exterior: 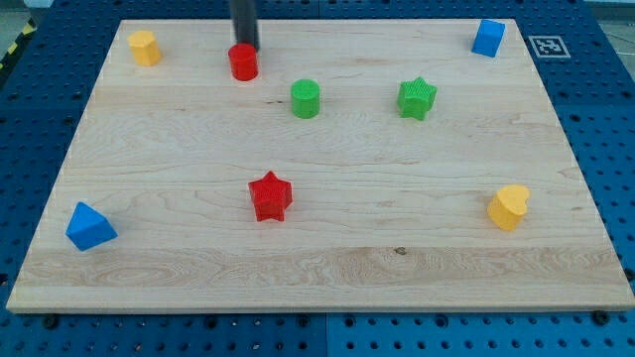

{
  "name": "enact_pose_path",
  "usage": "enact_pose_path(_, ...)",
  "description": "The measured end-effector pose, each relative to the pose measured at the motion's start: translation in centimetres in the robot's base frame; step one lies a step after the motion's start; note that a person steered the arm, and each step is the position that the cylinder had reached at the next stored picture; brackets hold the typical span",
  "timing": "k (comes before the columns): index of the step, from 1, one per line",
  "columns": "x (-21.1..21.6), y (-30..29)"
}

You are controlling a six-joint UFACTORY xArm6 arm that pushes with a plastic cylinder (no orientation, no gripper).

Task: Push the red circle parallel to the right of the yellow hexagon

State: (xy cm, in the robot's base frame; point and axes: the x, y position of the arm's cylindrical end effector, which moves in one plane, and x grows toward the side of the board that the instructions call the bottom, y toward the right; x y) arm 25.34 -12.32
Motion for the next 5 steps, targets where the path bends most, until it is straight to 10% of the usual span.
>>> enact_pose_path(5, 13.2, 6.8)
